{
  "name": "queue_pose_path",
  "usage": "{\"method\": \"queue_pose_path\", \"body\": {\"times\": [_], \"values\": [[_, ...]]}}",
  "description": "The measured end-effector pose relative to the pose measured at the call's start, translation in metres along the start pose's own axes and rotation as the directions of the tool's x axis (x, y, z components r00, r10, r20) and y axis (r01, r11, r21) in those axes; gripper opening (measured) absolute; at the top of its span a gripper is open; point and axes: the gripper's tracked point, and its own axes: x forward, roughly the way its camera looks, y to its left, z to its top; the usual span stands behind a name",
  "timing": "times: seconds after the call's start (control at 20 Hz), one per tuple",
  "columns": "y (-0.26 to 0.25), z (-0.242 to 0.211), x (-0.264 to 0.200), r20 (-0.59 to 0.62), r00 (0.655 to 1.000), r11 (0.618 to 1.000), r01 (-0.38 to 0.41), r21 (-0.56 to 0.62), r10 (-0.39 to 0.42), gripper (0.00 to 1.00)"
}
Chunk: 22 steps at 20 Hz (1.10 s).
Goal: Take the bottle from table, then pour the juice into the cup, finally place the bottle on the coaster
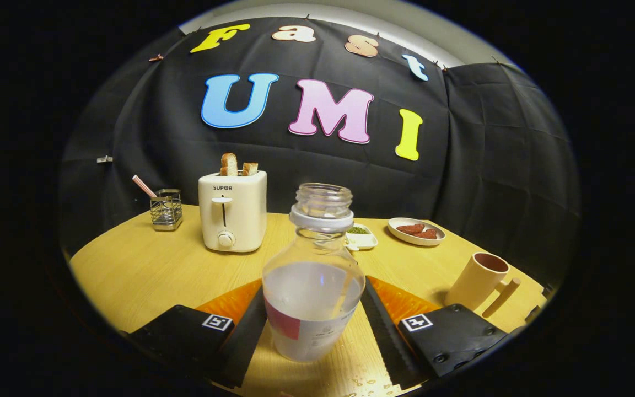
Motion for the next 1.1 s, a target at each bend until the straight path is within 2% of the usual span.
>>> {"method": "queue_pose_path", "body": {"times": [0.15,0.35,0.7,0.85,1.1], "values": [[0.004,0.0,0.004,0.008,1.0,1.0,-0.017,0.003,0.017,0.83],[0.009,0.0,0.003,0.004,0.998,0.998,-0.058,0.018,0.058,0.78],[-0.004,0.002,-0.004,-0.032,0.997,0.997,-0.075,0.014,0.076,0.71],[0.003,0.008,-0.006,-0.081,0.981,0.983,-0.17,0.075,0.176,0.71],[-0.028,0.04,-0.022,-0.068,0.985,0.983,-0.153,0.1,0.16,0.71]]}}
